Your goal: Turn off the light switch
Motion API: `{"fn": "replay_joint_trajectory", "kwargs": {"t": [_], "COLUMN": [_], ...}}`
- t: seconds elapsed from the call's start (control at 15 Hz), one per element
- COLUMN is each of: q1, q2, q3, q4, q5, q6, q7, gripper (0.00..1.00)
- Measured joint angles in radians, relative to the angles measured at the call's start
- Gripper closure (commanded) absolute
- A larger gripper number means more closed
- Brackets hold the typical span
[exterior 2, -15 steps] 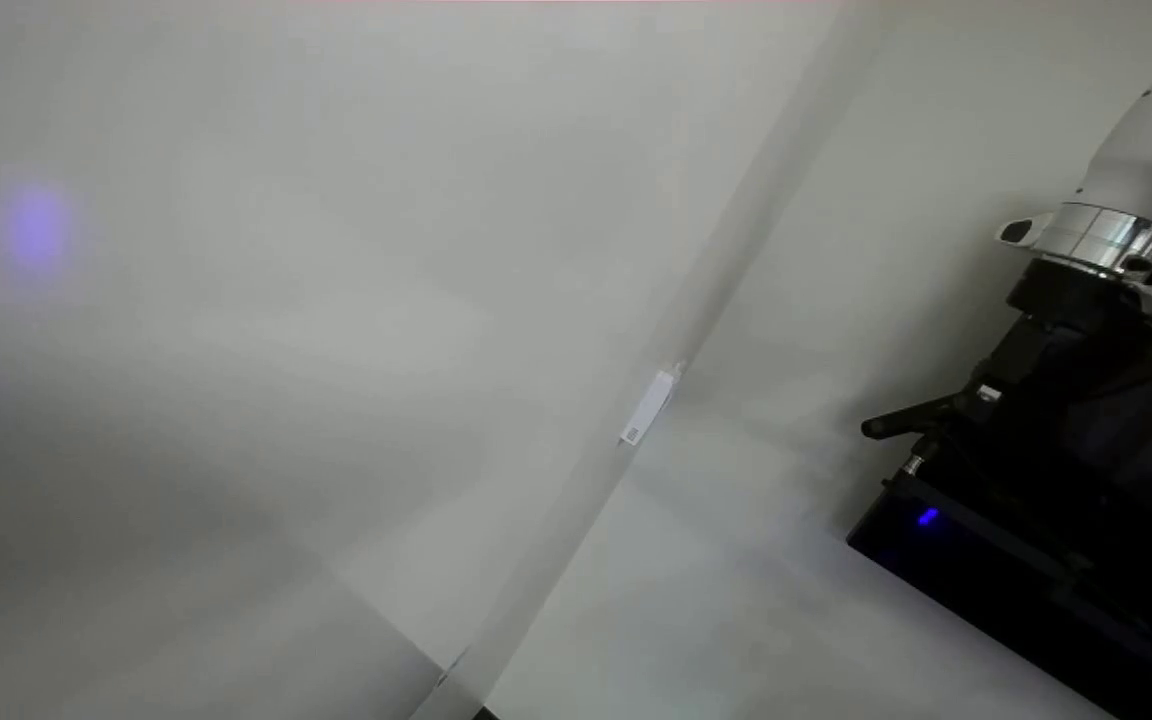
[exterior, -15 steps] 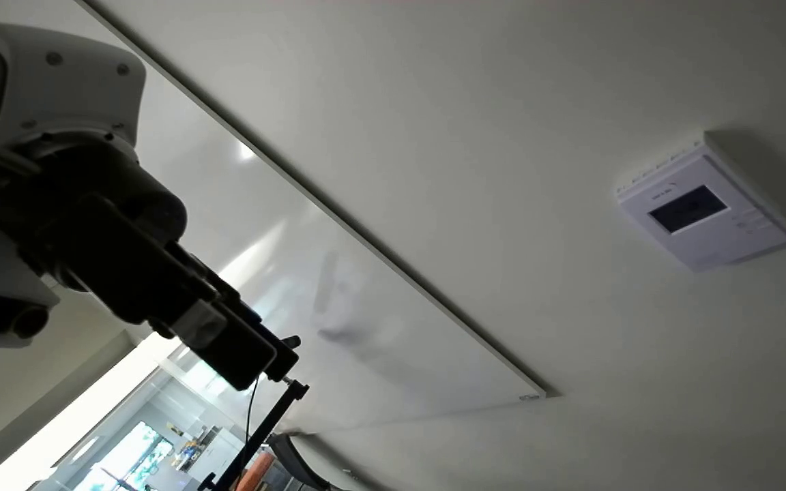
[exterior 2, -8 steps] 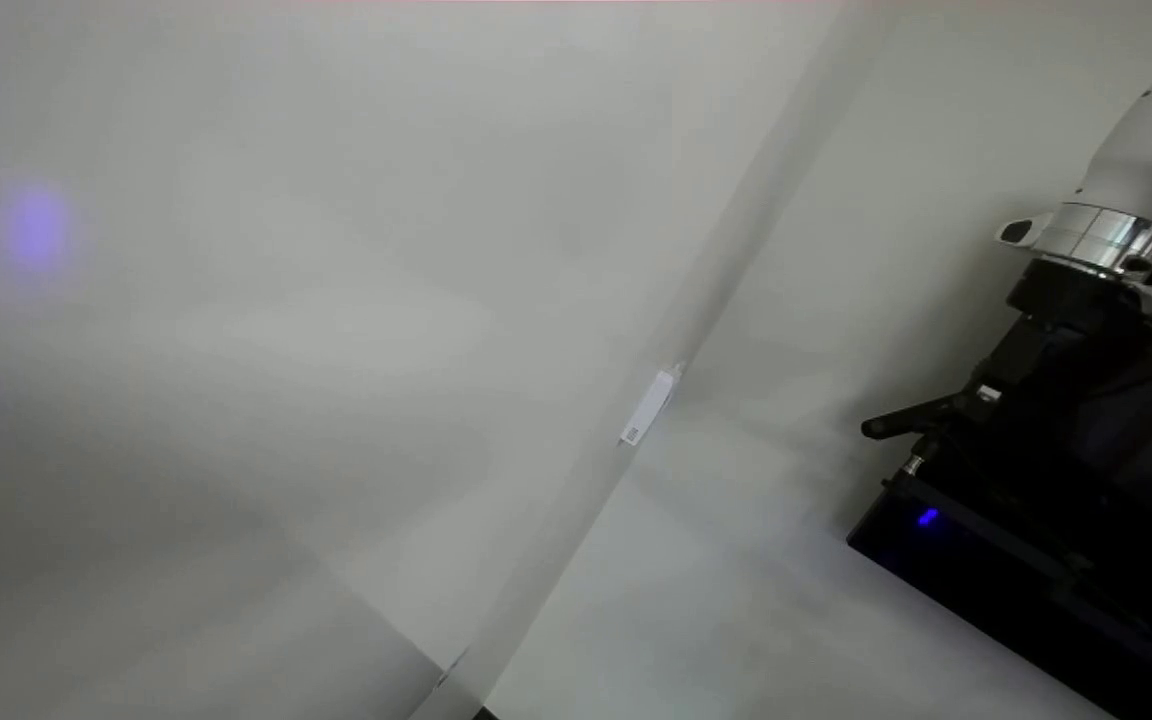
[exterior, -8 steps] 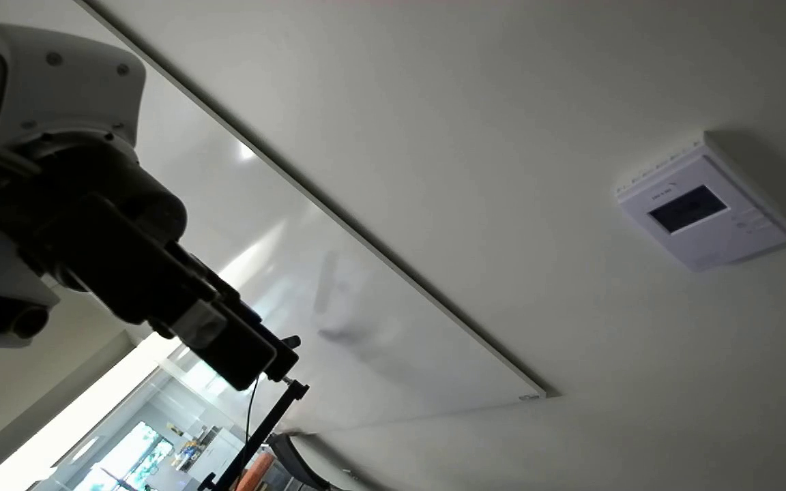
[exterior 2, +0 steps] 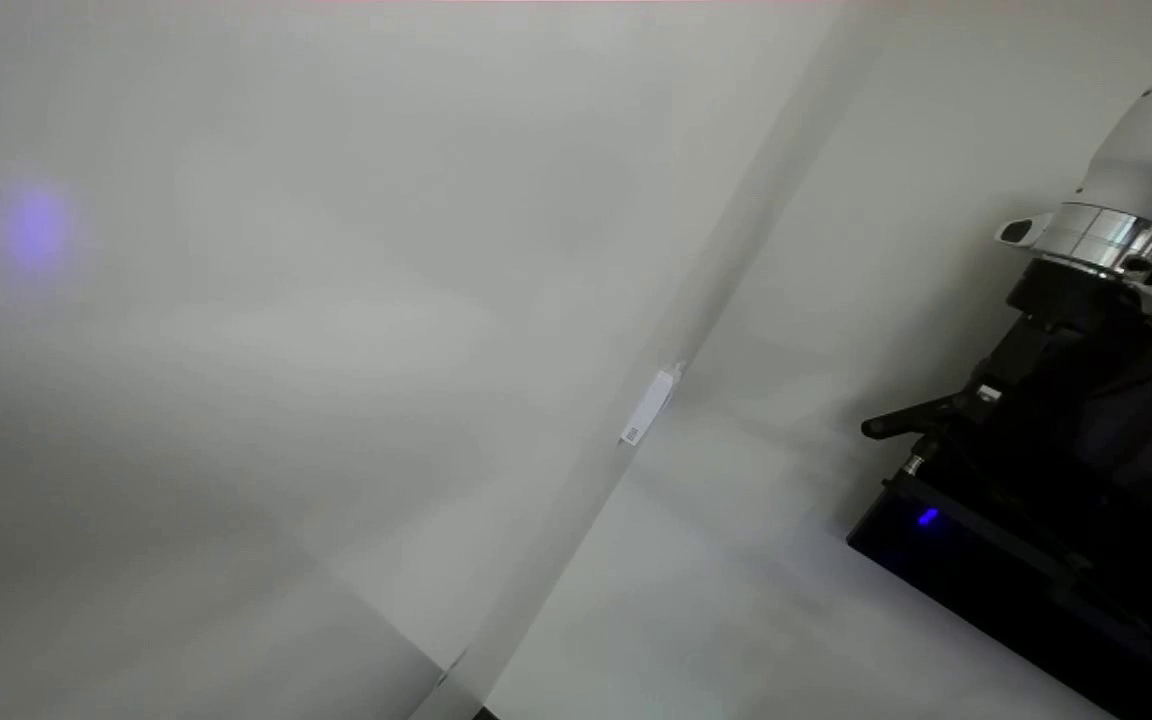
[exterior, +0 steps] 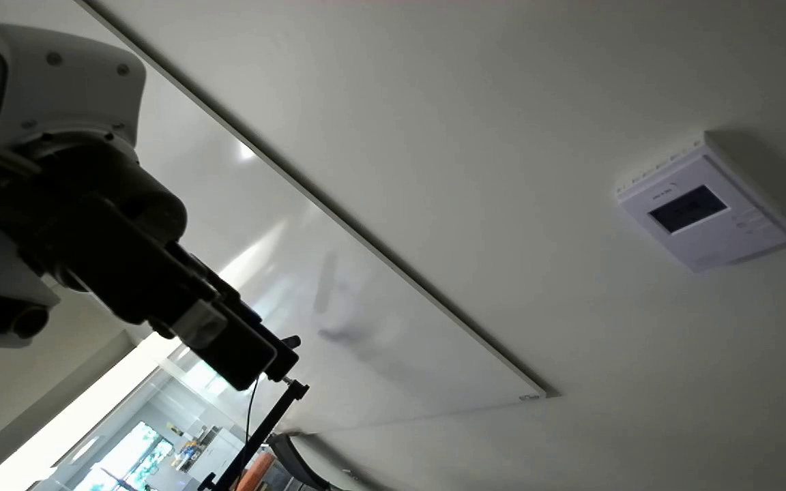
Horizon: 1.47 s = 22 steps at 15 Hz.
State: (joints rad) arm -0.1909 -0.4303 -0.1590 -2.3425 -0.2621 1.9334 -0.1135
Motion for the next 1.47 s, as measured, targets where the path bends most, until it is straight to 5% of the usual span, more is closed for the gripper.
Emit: {"fn": "replay_joint_trajectory", "kwargs": {"t": [0.27,0.8,1.2,1.47], "q1": [-0.002,-0.023,-0.025,-0.029], "q2": [0.018,0.103,0.149,0.203], "q3": [-0.017,-0.091,-0.062,-0.015], "q4": [-0.006,-0.162,-0.237,-0.237], "q5": [-0.001,0.008,-0.001,-0.048], "q6": [0.021,0.378,0.498,0.542], "q7": [0.002,0.002,0.024,0.188], "gripper": [0.0,0.0,0.0,0.0]}}
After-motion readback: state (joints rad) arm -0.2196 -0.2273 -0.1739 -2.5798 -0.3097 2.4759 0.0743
